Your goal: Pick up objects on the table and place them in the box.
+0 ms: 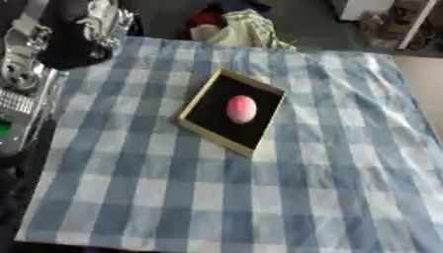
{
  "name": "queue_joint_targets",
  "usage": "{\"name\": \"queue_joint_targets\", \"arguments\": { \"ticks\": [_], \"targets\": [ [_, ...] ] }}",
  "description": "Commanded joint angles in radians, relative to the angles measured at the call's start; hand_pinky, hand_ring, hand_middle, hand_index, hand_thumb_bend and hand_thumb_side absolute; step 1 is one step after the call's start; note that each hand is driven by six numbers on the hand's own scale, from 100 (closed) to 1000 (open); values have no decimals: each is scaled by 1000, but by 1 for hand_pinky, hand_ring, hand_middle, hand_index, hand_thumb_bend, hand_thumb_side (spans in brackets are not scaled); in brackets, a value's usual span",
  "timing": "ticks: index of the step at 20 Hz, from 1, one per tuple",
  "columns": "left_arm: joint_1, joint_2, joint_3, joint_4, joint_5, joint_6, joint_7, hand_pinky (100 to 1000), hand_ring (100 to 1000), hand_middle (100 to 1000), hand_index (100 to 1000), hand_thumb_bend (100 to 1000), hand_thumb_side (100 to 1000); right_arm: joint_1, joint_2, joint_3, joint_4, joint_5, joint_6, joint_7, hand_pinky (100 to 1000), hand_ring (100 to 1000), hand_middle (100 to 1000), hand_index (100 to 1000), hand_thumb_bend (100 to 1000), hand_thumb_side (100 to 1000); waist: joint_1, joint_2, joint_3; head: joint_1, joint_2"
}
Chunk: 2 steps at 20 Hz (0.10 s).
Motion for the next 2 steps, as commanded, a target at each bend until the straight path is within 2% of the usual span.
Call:
{"name": "queue_joint_targets", "arguments": {
  "ticks": [1,2],
  "targets": [
    [31,32,30,-56,97,-9,24,620,727,731,826,100,594,-5,-33,-11,-20,6,-7,-16,791,607,673,742,100,864,-2,-15,2,-5,10],
    [51,31,33,-58,135,-17,23,620,728,733,825,100,598,-5,-33,-12,-20,5,-10,-20,791,608,674,742,100,866,-3,-15,3,-6,11]
  ]
}}
